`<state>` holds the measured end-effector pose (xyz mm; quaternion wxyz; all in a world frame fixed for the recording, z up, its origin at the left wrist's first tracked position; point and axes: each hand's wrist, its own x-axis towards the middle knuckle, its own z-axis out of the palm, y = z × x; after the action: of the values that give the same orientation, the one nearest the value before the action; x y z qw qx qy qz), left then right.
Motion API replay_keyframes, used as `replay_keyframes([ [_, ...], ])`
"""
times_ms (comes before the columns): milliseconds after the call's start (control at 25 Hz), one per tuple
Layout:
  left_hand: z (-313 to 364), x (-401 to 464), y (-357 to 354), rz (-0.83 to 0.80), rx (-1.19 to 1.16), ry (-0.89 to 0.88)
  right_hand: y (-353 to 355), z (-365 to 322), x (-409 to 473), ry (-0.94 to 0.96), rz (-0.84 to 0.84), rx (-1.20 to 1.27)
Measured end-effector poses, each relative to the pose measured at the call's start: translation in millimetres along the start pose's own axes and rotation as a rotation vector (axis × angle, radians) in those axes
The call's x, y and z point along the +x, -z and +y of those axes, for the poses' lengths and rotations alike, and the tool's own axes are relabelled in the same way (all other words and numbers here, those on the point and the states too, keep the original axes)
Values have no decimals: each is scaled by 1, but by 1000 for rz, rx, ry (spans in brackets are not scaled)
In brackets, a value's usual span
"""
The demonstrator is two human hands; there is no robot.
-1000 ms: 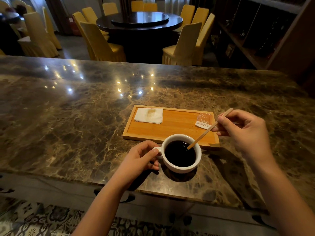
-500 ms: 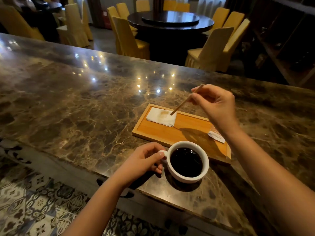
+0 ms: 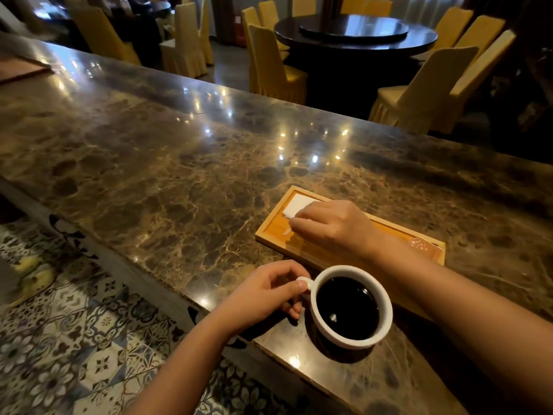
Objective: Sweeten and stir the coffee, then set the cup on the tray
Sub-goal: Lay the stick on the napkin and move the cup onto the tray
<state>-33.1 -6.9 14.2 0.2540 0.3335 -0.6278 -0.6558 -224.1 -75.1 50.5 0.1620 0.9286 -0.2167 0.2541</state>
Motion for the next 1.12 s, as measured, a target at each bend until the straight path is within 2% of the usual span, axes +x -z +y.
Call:
replay_keyframes([
  [160, -2, -1, -1, 18, -1, 0, -8, -5, -3, 64, -37, 39],
  [360, -2, -1, -1, 29, 12, -5, -14, -8, -9, 32, -109, 29],
  [600, 1, -1, -1, -7, 22, -20, 10, -4, -27, -151, -157, -63],
  [800, -1, -1, 0, -15, 14, -9, 55, -34, -62, -536, -137, -186],
  [1120, 1, 3, 2, -64, 113, 22, 76, -150, -99, -1306, -184, -310],
])
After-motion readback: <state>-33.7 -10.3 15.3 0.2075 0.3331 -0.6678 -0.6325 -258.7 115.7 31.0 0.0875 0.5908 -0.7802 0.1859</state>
